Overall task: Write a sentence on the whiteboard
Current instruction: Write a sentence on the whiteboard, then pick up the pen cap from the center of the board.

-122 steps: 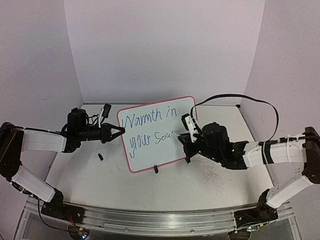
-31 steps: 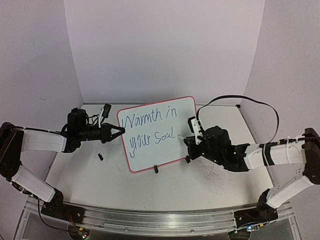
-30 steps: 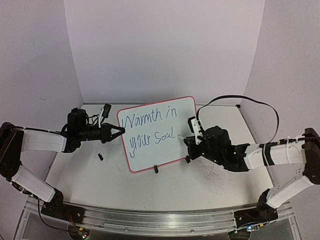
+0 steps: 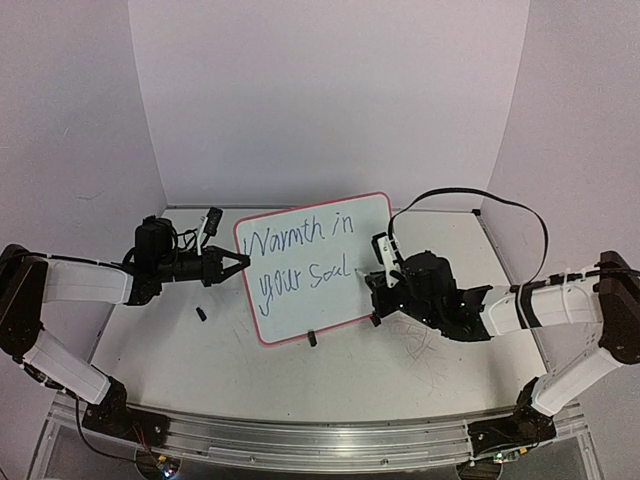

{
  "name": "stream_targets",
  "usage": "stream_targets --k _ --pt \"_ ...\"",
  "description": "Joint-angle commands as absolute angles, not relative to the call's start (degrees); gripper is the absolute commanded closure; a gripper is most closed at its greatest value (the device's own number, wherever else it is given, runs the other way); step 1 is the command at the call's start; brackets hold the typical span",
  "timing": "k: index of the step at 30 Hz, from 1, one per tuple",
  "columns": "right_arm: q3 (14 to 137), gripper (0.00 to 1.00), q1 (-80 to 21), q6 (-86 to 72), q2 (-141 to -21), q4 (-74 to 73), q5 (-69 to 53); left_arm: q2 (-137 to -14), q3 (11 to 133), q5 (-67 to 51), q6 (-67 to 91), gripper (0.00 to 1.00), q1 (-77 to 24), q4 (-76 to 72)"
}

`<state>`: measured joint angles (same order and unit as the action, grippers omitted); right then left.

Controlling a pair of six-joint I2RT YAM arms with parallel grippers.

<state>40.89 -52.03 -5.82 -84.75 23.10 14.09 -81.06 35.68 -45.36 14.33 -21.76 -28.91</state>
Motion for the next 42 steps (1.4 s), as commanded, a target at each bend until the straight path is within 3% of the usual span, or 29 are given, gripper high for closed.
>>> stream_targets --k 1,17,22,27,35,40,42 --pt "43.24 1.00 -51.65 -5.87 -86.07 24.70 14.91 -81.21 37.33 -41.73 9.93 1.00 -21.63 -27.09" --pt "44.79 1.00 -51.06 -6.96 -88.34 23.40 17.38 -81.35 37.36 -41.84 10.02 1.00 -21.62 -27.01" --pt "40.74 1.00 -52.03 -6.70 -72.88 21.60 11.37 -80.89 37.45 -41.20 10.11 1.00 -21.62 -26.98" --pt "37.09 1.00 -51.83 -7.37 -60.56 16.82 13.13 -79.86 37.68 -40.42 10.47 0.96 -21.62 -26.70" --pt "38.42 1.00 -51.76 -7.53 -60.64 14.07 15.25 -72.86 39.00 -38.20 11.77 0.53 -21.61 -23.00" --pt "38.38 1.00 -51.73 -7.06 -59.45 14.63 15.74 -66.35 39.19 -34.25 12.19 0.35 -21.62 -15.83" --pt "37.81 1.00 -51.76 -7.26 -58.85 15.07 15.87 -63.75 39.59 -31.58 13.85 0.33 -21.62 -11.25"
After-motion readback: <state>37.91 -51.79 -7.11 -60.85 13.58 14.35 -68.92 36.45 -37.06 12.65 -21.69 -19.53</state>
